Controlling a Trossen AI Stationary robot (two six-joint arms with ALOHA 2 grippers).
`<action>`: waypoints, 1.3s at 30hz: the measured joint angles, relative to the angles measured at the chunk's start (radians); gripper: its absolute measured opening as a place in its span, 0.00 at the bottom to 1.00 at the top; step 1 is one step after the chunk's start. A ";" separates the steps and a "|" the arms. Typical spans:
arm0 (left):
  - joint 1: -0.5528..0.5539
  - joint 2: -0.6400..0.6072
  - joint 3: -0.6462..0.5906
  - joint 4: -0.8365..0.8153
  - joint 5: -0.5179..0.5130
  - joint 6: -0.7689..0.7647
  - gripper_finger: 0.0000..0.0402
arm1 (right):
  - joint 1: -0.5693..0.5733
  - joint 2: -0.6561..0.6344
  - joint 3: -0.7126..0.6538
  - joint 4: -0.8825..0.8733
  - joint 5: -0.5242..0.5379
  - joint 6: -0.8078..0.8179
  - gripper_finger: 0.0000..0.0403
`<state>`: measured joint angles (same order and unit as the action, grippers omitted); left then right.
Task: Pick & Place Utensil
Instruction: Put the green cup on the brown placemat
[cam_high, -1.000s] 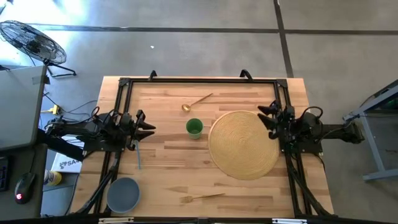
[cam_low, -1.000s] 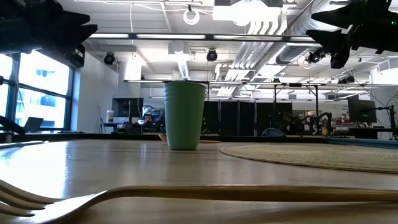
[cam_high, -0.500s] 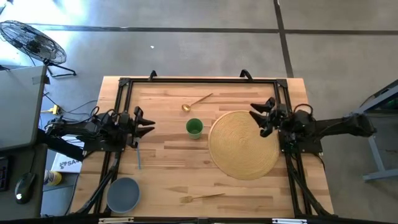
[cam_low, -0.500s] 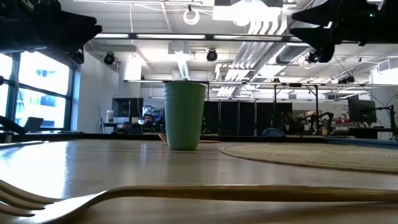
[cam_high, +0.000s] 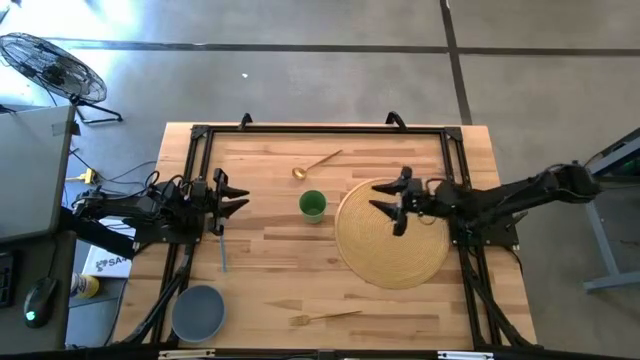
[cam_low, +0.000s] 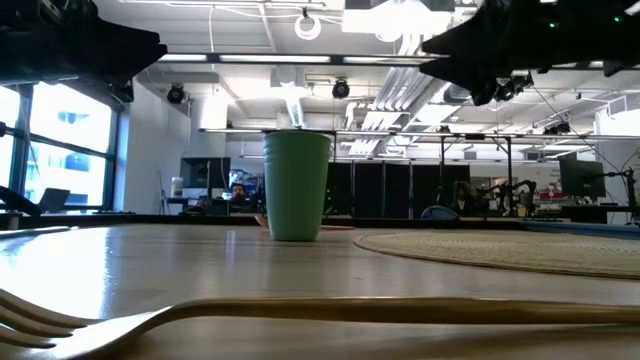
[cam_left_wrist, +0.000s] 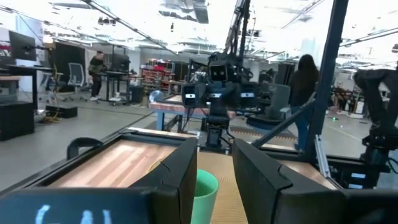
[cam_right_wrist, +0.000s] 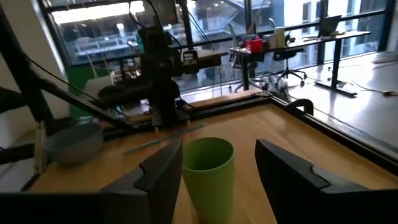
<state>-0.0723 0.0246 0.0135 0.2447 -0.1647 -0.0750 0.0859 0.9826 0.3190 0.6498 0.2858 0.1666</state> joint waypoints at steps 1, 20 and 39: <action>0.000 0.000 0.000 0.000 -0.003 0.000 0.25 | 0.010 0.032 0.018 -0.001 0.006 -0.011 0.49; 0.000 0.000 0.000 -0.046 -0.002 -0.012 0.25 | 0.029 0.471 0.380 -0.371 -0.005 0.040 0.67; 0.000 0.000 0.000 -0.084 -0.004 -0.039 0.25 | -0.094 0.743 0.389 -0.074 -0.144 0.013 0.99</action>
<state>-0.0723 0.0242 0.0135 0.1610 -0.1683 -0.1139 -0.0080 1.7257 0.7078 0.5758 0.1416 0.1796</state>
